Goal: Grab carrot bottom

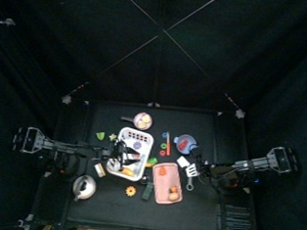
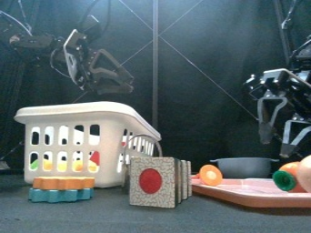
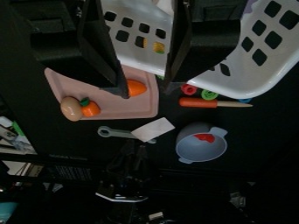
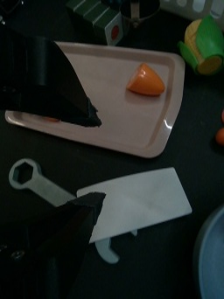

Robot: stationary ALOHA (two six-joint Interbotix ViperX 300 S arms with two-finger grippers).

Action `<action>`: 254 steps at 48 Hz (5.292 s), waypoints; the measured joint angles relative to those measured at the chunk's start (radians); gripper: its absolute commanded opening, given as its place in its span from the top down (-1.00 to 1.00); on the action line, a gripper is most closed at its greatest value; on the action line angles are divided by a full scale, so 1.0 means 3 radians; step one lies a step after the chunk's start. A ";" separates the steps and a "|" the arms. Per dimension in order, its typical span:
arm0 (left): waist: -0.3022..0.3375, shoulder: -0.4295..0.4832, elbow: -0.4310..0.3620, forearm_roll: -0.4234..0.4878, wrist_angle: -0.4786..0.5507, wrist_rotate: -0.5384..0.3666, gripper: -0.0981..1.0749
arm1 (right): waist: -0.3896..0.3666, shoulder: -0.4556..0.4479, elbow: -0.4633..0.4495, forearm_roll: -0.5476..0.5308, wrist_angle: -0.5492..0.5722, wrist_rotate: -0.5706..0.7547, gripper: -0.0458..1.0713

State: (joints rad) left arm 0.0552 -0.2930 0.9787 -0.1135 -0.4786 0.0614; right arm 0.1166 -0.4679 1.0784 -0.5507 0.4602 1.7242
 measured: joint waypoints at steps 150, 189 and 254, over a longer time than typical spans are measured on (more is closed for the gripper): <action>0.0005 0.0000 0.0066 0.0000 0.0026 -0.0005 -0.50 | 0.0128 0.1871 -0.1764 0.0649 0.0670 -0.0440 -0.74; 0.0020 0.0005 0.0061 0.0000 0.0026 -0.0005 -0.50 | 0.0256 0.1871 -0.1810 0.0189 0.0614 -0.1514 -0.74; 0.0031 0.0005 0.0087 0.0000 0.0031 -0.0005 -0.50 | 0.0205 0.2045 -0.1703 0.0394 0.0159 -0.1902 -0.41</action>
State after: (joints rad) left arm 0.0644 -0.2915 1.0048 -0.1135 -0.4694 0.0598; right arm 0.1779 0.1457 0.5676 -0.4326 0.5077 1.1536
